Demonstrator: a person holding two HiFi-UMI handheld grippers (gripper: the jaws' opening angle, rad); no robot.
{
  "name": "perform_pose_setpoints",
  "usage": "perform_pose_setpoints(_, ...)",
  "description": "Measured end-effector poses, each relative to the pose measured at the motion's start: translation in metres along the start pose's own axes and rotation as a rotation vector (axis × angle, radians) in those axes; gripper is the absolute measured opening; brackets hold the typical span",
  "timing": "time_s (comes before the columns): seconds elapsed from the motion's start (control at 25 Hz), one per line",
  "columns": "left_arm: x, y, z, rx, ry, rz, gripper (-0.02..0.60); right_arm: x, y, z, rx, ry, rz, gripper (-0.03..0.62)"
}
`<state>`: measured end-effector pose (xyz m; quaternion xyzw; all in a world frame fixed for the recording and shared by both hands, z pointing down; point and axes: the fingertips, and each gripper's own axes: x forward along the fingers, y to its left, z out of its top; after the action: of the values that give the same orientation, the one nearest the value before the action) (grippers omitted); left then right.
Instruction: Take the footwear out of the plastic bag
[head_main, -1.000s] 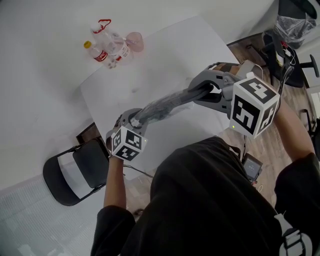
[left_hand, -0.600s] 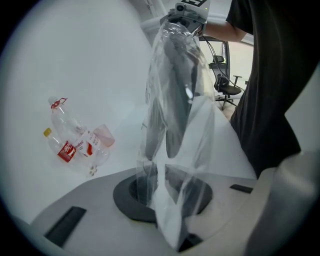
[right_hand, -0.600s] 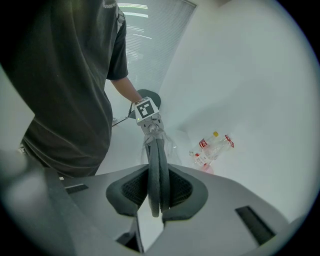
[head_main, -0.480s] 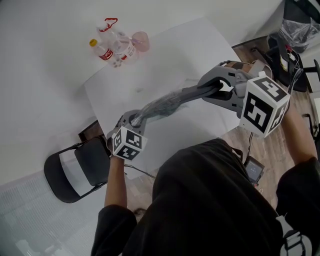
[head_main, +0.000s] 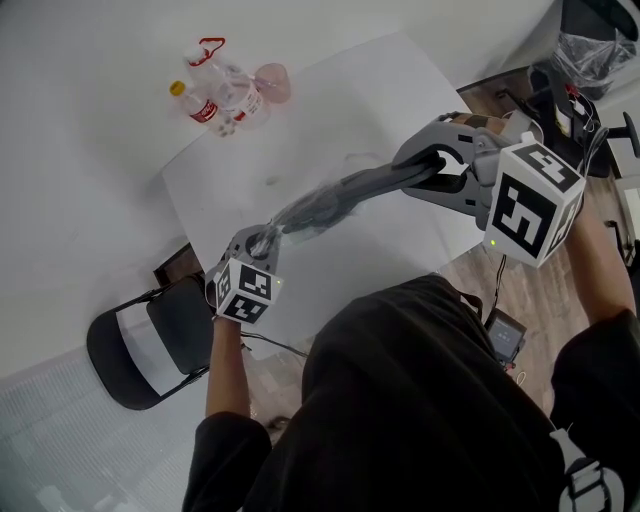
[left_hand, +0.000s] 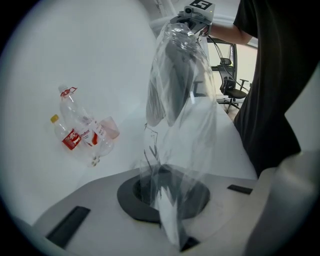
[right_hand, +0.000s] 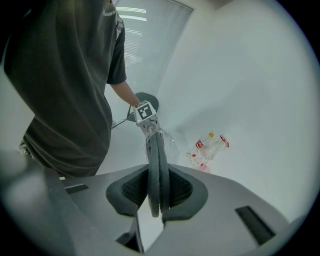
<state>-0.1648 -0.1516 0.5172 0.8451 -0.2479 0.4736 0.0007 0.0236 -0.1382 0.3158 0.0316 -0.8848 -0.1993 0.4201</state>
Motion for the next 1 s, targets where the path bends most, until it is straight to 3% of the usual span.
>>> perform_pose_setpoints(0.24, 0.001, 0.006, -0.008, -0.043, -0.009, 0.009, 0.023, -0.003, -0.002, 0.0, 0.008, -0.007, -0.011, 0.077)
perform_pose_setpoints(1.0, -0.001, 0.009, -0.022, -0.065, 0.004, 0.024, 0.023, -0.01, -0.005, 0.001, -0.002, -0.004, -0.03, 0.077)
